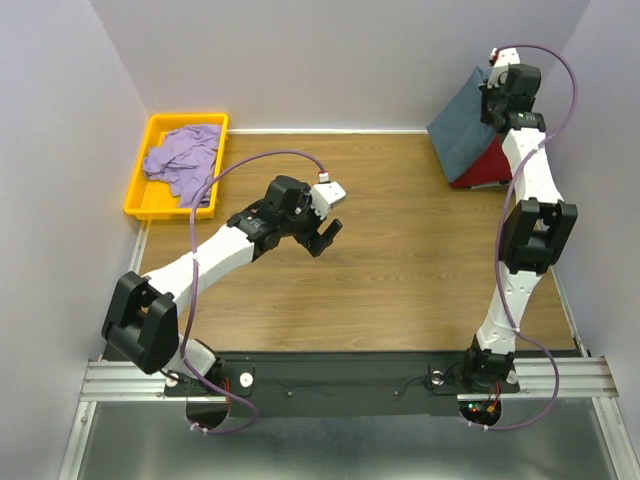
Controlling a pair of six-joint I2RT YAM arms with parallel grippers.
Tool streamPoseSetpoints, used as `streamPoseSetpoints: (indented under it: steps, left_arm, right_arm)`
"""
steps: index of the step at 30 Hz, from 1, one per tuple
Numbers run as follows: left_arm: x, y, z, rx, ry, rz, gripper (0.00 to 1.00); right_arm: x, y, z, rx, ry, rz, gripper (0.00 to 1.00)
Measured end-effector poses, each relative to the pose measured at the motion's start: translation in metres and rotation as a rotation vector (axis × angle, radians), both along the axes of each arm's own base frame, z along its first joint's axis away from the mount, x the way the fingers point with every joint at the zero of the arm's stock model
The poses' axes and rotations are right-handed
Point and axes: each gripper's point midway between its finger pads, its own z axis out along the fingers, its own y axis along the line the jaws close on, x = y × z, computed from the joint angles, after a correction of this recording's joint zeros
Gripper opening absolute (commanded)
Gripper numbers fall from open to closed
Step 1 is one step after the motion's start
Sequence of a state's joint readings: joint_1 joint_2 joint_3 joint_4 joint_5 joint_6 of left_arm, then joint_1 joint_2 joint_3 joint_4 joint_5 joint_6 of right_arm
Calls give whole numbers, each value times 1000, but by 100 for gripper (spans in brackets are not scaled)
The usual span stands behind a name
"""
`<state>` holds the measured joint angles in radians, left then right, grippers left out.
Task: Fold and stack the t-shirts
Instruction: Neatly place the folded tshirt to the corner
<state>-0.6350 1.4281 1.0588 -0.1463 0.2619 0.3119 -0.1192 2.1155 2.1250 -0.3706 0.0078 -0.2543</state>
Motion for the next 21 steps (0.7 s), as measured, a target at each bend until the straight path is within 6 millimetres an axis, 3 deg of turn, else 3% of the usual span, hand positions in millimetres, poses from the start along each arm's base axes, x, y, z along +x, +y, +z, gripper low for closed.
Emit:
streamPoseSetpoints:
  steps: [5,10,21]
  left_arm:
    - [0,0,0,0,1,0,97]
    - [1,-1,-2,5,7,0,97]
    - [1,-1,-10,25,33,0,97]
  right_arm:
    - [8,-25,-12,8,7,-23,1]
    - [16,-57,-38,17,38,-61,1]
    - [20,-118,-75,24,72,-149,1]
